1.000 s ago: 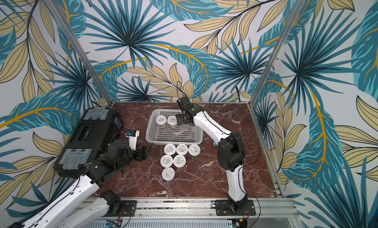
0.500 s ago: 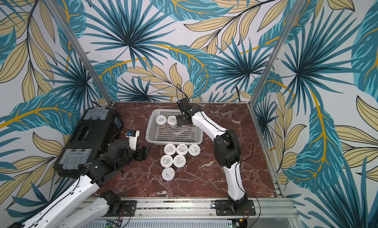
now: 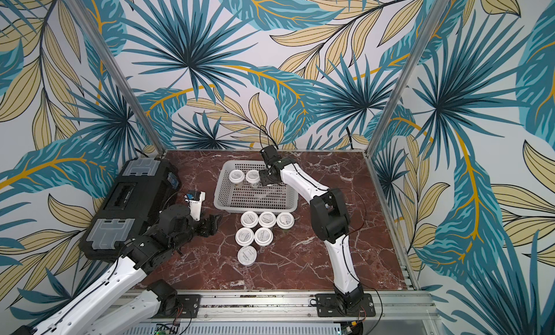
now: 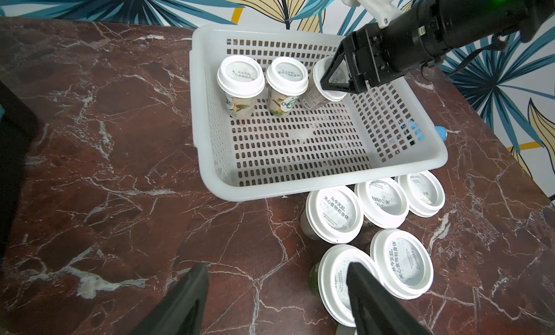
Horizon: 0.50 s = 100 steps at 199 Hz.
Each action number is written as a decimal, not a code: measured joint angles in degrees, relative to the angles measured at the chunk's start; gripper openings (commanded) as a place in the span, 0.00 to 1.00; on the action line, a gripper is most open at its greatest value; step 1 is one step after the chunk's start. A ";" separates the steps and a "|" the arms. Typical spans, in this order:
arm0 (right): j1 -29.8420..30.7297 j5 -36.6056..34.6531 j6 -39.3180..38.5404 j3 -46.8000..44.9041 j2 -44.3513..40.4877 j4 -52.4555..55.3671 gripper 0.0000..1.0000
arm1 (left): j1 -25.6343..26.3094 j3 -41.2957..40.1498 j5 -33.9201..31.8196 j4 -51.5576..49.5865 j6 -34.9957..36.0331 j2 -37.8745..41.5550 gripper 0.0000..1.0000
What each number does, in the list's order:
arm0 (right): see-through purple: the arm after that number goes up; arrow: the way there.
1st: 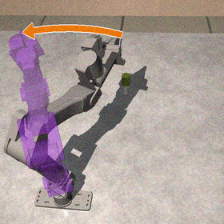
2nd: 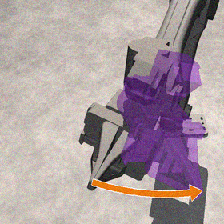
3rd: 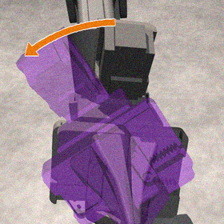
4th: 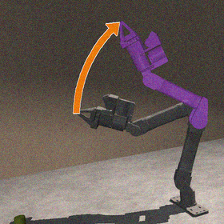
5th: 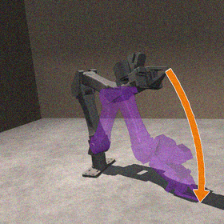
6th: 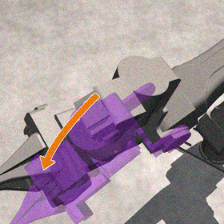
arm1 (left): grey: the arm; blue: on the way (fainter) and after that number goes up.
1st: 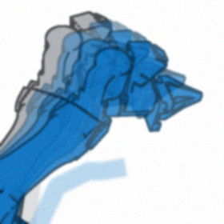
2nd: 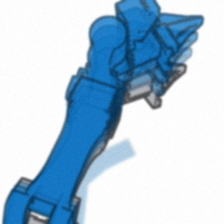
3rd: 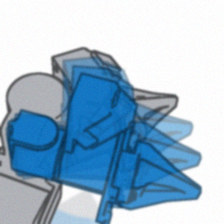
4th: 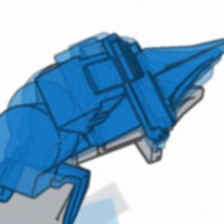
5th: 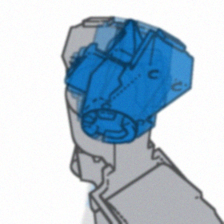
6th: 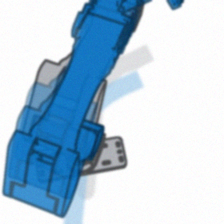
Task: Put the yogurt in the basket
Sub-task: Place the yogurt in the basket.
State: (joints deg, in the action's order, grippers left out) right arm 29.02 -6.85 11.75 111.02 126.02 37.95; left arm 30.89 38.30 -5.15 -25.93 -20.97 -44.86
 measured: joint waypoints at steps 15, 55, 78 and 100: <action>-0.13 -0.17 0.00 0.00 0.00 -0.20 0.65 | 0.00 -0.02 0.00 0.00 0.00 -0.15 0.77; -0.28 -0.37 0.00 -0.02 0.00 -0.28 0.65 | 0.00 -0.04 0.00 0.02 0.00 -0.37 0.77; -0.44 -0.39 0.00 -0.02 0.00 -0.37 0.65 | -0.02 -0.04 0.00 0.02 0.02 -0.44 0.77; -0.44 -0.39 0.00 -0.02 0.00 -0.37 0.65 | -0.02 -0.04 0.00 0.02 0.02 -0.44 0.77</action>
State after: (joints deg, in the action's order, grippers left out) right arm 28.58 -7.25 11.75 111.00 126.02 37.58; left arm 30.87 38.26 -5.15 -25.91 -20.95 -45.30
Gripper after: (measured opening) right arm 0.653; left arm 0.767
